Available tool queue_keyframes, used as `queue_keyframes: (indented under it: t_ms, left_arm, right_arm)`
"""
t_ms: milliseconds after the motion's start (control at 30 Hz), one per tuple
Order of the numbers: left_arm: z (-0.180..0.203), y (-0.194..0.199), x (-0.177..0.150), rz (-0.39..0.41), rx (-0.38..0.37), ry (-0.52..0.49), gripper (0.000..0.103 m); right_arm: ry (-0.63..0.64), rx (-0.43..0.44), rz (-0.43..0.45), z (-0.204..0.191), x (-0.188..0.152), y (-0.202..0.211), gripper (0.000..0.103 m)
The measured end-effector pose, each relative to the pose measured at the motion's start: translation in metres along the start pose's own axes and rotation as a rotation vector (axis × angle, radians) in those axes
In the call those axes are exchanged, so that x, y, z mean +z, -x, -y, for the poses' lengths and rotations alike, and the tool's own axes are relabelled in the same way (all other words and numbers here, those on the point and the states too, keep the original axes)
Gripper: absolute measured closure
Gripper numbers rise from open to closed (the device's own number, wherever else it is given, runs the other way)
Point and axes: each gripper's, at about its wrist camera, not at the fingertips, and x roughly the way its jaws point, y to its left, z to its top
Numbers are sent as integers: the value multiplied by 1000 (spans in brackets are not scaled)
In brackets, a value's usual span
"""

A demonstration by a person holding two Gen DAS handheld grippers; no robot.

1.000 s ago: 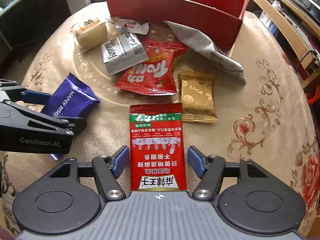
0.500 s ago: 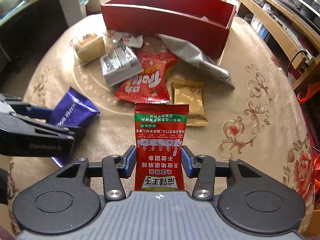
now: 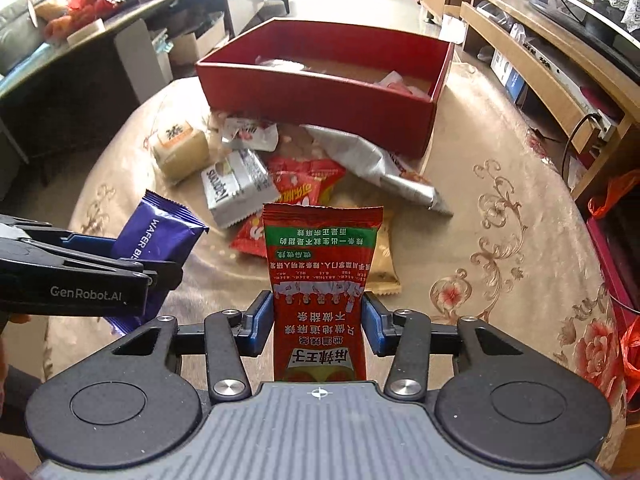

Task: Organize snacks
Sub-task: 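Lift both packets and carry them toward the red box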

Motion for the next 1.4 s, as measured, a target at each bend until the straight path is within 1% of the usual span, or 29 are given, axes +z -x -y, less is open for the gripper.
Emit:
queue_keyframes:
  t_ms: [233, 533, 767, 1000, 1200, 1400]
  left_arm:
    - [3, 6, 11, 45, -6, -5, 44]
    - [13, 7, 36, 77, -21, 6, 44]
    - [18, 7, 64, 114, -29, 27, 44]
    - [21, 5, 98, 153, -29, 46, 44]
    - [23, -5, 130, 174, -23, 50, 44]
    - [24, -16, 153, 186, -17, 71, 44]
  right_arm:
    - [-23, 1, 44, 5, 15, 6, 49]
    - [-57, 11, 102, 13, 41, 11, 49]
    - [-95, 16, 143, 26, 66, 14, 49]
    - [-124, 15, 181, 38, 94, 9, 50]
    - [-146, 8, 201, 47, 117, 1, 50]
    - [-160, 6, 209, 54, 137, -10, 51]
